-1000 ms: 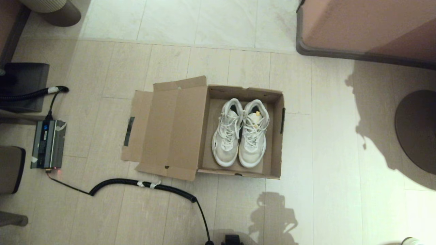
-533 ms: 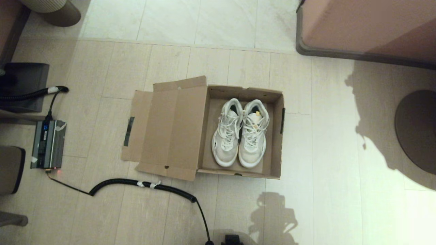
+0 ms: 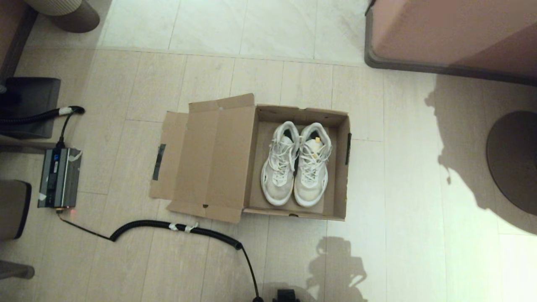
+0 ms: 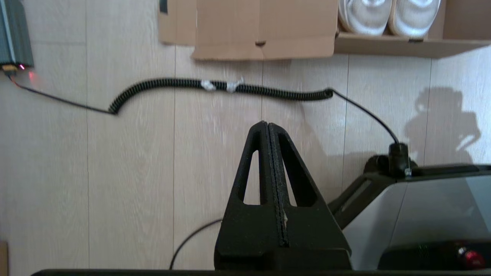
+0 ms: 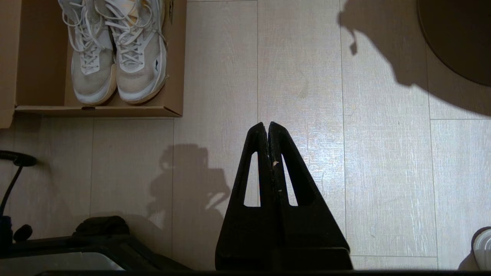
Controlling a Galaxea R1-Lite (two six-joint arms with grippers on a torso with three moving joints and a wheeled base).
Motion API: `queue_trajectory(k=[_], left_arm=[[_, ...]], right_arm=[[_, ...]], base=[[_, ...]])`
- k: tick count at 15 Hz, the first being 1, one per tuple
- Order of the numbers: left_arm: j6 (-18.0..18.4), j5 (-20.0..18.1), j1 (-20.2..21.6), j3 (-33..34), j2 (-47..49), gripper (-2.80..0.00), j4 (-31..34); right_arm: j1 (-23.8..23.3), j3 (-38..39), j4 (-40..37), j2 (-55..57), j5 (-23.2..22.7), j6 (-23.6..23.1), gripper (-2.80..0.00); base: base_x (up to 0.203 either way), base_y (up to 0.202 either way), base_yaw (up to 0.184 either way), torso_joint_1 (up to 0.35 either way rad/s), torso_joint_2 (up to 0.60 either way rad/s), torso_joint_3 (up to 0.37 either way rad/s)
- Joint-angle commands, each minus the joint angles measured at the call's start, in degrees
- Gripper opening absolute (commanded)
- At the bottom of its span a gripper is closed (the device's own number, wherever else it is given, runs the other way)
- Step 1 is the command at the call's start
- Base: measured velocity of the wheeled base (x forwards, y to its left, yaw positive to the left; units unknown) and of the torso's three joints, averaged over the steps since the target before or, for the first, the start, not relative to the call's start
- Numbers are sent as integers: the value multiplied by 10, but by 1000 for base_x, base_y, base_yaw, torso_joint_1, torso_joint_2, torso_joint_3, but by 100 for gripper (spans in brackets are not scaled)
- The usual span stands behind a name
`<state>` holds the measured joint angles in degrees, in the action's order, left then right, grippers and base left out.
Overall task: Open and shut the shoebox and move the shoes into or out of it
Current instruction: Close the shoe box
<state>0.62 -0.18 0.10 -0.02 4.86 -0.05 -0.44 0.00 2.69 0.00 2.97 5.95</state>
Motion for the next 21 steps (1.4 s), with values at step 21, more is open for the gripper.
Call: queue_trajectory(k=[21], left_arm=[[-227,-340,270,-429,890,-280,-206]], right_arm=[[0,8,0,1,0,0,-280]], base=[[0,0,0,0,0,0]])
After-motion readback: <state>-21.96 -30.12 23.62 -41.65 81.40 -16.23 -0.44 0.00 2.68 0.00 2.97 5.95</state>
